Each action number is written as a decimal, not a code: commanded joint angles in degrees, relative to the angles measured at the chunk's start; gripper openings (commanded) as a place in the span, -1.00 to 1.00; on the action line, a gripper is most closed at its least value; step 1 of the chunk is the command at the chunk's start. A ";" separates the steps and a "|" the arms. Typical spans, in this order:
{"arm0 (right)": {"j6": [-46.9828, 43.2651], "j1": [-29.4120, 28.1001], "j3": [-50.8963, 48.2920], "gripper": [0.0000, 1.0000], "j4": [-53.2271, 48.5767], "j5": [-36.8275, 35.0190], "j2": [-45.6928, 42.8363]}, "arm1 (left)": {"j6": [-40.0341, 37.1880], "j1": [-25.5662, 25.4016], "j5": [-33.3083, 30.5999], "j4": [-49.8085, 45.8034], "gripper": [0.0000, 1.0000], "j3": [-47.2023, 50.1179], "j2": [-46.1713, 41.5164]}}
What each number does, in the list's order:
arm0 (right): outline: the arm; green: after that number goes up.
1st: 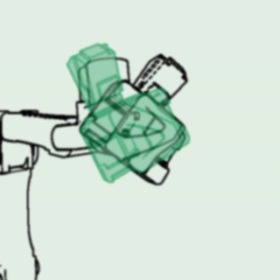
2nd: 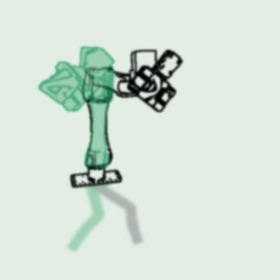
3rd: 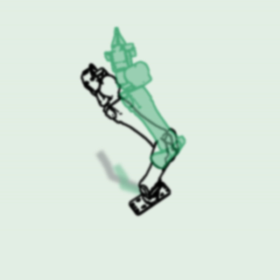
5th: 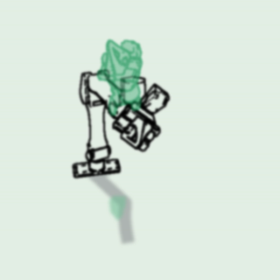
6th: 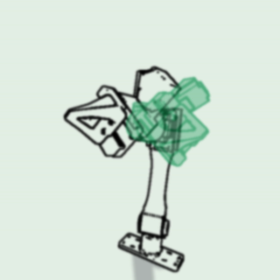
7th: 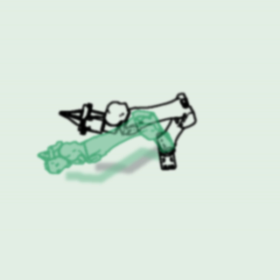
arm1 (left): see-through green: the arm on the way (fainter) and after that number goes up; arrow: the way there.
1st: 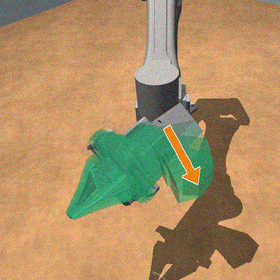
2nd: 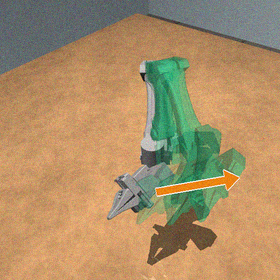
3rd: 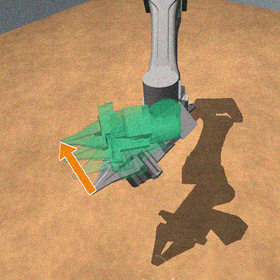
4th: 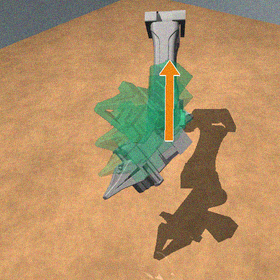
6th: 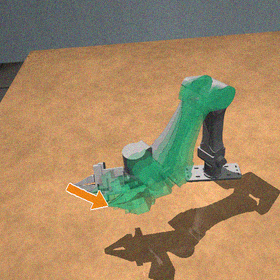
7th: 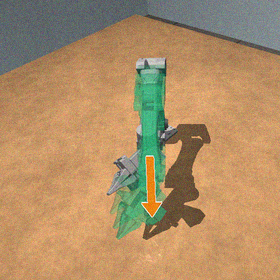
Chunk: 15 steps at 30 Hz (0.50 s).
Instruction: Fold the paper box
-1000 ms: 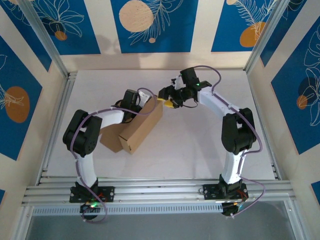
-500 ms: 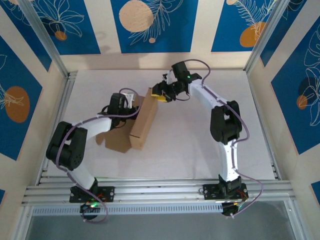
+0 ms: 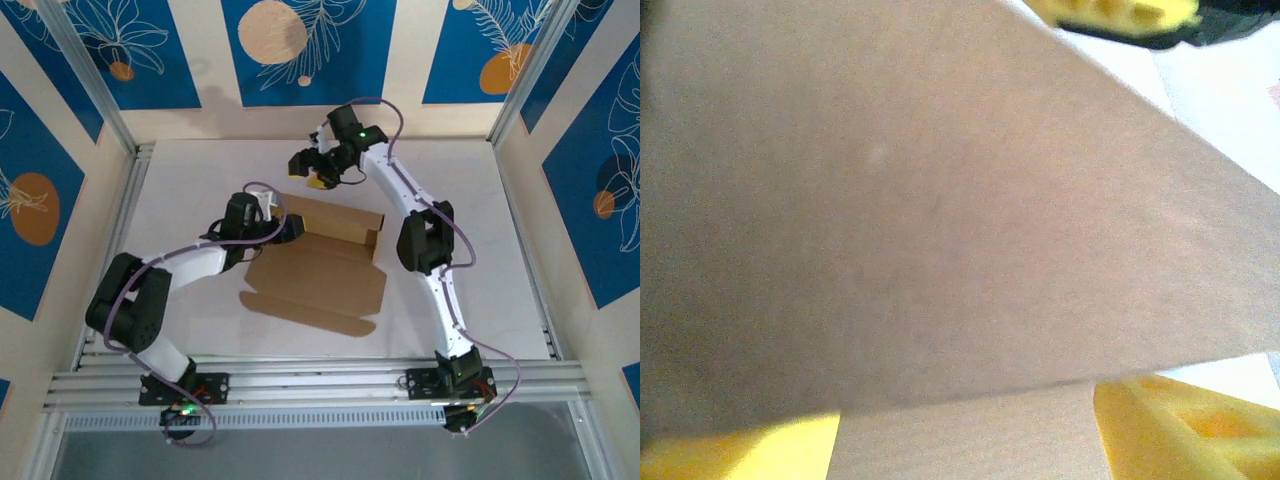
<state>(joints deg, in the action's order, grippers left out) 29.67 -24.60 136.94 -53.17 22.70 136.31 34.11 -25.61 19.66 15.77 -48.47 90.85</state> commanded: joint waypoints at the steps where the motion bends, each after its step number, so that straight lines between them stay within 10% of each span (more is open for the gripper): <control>1: -3.29 1.45 -6.20 0.49 -1.35 -9.95 -11.57 | -6.25 0.38 -3.91 -5.40 0.36 -2.16 -6.64; 15: -3.66 -4.16 -60.53 0.26 34.83 -23.97 -52.22 | -13.87 5.92 -21.30 -16.10 0.50 -9.90 -12.47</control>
<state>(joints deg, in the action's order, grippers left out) 28.99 -25.17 85.86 -30.50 3.60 88.55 20.82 -21.96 1.96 3.68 -55.42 74.26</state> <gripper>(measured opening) 0.635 0.750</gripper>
